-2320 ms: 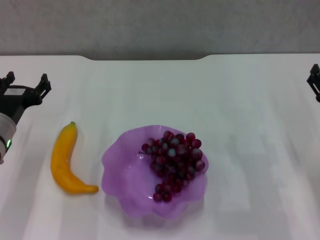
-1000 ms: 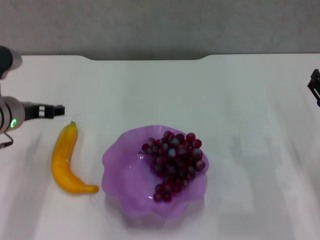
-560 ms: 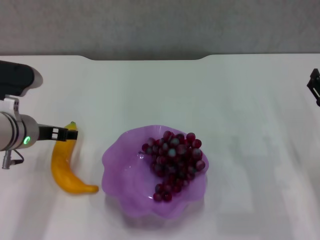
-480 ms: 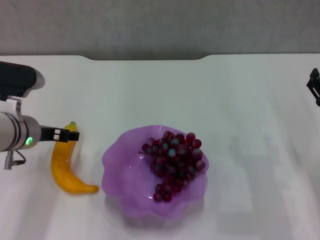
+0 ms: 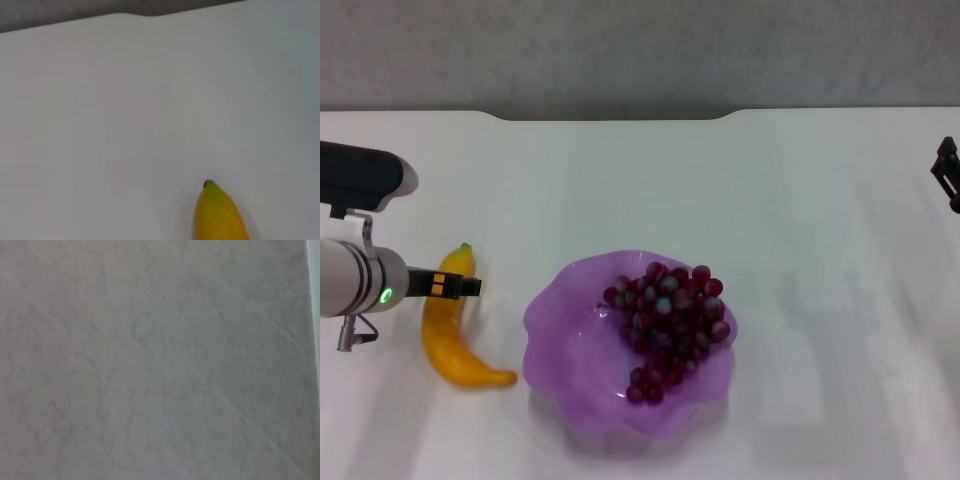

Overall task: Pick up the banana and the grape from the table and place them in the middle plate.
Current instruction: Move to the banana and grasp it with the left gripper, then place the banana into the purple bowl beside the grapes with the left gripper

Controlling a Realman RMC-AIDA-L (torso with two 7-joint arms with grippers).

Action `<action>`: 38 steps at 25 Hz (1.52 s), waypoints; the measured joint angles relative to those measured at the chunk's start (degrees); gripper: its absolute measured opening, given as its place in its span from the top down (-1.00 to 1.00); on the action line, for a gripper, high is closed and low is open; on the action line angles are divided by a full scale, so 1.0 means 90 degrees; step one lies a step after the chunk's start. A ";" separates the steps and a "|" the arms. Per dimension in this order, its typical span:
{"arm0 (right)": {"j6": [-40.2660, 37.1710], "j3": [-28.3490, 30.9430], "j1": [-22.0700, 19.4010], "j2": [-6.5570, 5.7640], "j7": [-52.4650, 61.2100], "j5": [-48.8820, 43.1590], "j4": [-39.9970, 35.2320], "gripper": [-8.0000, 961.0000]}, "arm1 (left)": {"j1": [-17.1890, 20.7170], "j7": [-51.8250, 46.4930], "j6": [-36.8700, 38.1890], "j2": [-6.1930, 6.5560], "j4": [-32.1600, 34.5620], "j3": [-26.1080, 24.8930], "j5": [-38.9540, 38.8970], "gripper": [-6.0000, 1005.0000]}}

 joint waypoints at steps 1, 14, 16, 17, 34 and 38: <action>0.0000 -0.0001 0.0000 0.0000 0.0001 0.0000 0.0001 -0.83 | -0.0029 0.0000 0.0032 0.0001 -0.0068 -0.0001 0.0011 -0.62; 0.0000 -0.0003 0.0000 0.0000 0.0000 0.0000 0.0005 -0.83 | -0.0098 0.0087 0.0063 -0.0001 -0.0205 0.0065 -0.0030 -0.57; 0.0000 -0.0003 0.0000 0.0000 0.0001 0.0000 0.0002 -0.83 | -0.0102 0.0088 0.0070 -0.0002 -0.0224 0.0079 -0.0032 -0.56; 0.0001 -0.0003 0.0000 0.0000 0.0002 0.0000 -0.0002 -0.83 | -0.0107 0.0089 0.0071 -0.0002 -0.0242 0.0081 -0.0032 -0.55; 0.0213 -0.0002 -0.0009 -0.0001 0.0049 0.0000 -0.0055 -0.83 | -0.0021 0.0121 -0.0242 0.0008 0.0396 0.0084 0.0041 0.04; 0.0215 -0.0002 -0.0025 0.0000 0.0049 0.0000 -0.0055 -0.83 | 0.0083 0.0224 -0.0530 0.0019 0.0934 0.0044 0.0174 0.03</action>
